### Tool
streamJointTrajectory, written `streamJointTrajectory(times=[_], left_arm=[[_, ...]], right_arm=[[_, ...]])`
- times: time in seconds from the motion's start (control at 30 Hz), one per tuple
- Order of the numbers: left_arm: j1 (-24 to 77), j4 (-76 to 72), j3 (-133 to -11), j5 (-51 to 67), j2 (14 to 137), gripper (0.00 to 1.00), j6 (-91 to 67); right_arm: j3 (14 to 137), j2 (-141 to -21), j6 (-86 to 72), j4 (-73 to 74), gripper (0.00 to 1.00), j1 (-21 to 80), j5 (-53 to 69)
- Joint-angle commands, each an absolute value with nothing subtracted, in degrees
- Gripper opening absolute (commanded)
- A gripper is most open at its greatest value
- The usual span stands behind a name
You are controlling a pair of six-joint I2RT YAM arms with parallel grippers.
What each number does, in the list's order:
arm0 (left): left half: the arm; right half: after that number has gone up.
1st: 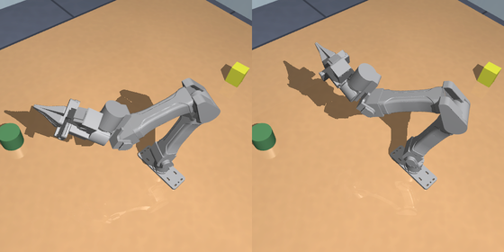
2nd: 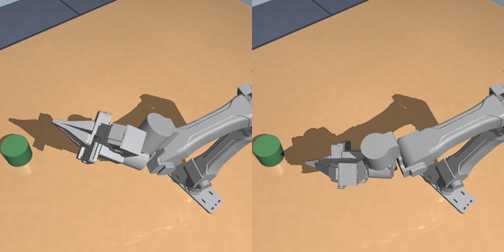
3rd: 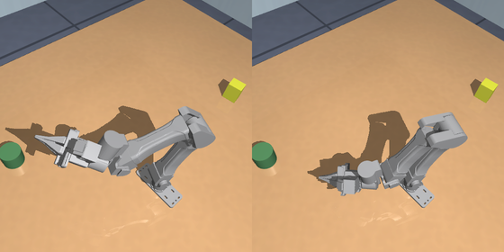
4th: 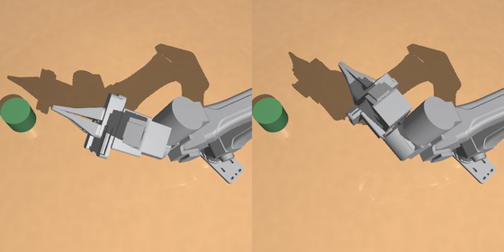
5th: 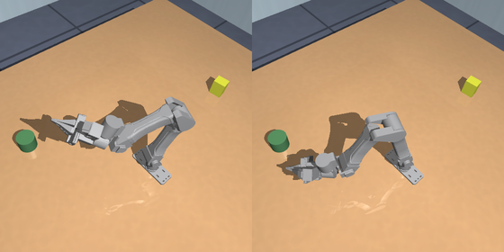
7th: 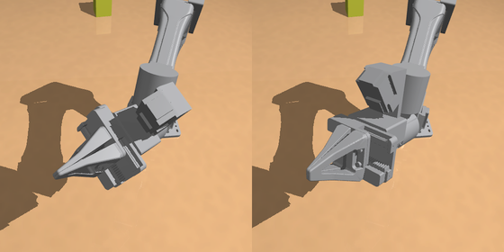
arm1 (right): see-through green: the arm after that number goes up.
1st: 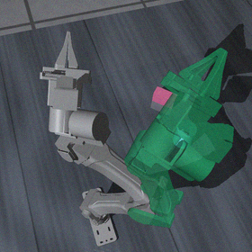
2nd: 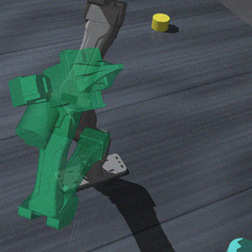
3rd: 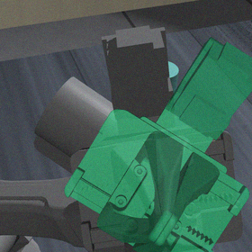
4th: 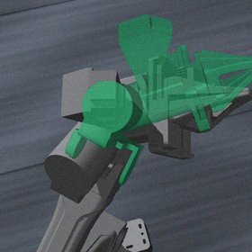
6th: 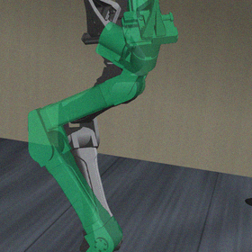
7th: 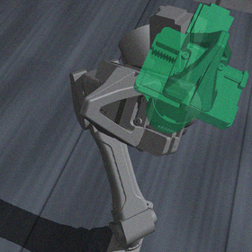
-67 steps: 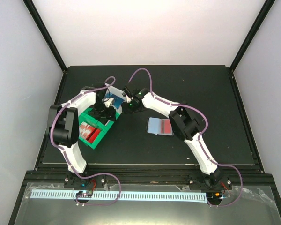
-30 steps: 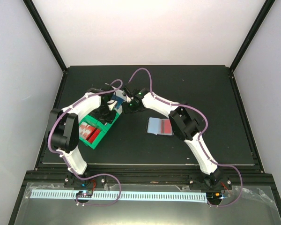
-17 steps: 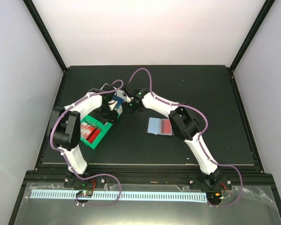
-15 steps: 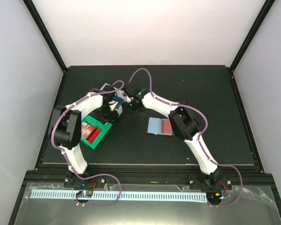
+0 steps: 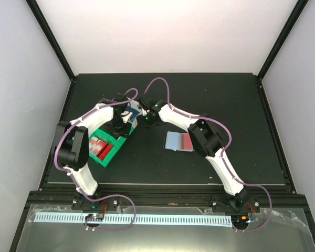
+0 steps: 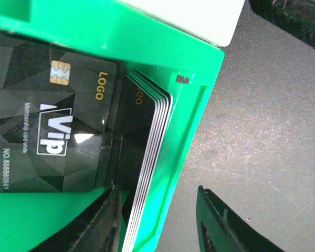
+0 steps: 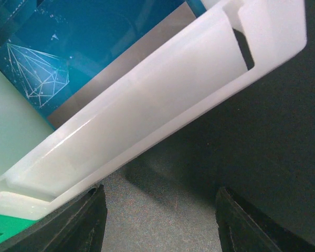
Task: Put the credit cards into the card holder
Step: Pick up the credit card from the storage box.
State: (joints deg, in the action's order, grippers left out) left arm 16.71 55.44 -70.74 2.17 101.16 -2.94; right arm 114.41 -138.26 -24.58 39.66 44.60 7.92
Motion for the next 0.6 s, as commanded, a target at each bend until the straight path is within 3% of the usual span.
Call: streamJointTrajectory(times=[0.0,0.57], left_arm=[[17.0,57.0,-71.1,3.3,98.3,0.39,-2.5],[17.0,58.1,-71.3,2.8,96.9,0.18,-2.8]], right_arm=[[115.1,-139.4,-25.2,40.1,0.59,44.8,7.3],[115.2,-139.5,-25.2,40.2,0.59,44.9,7.0]])
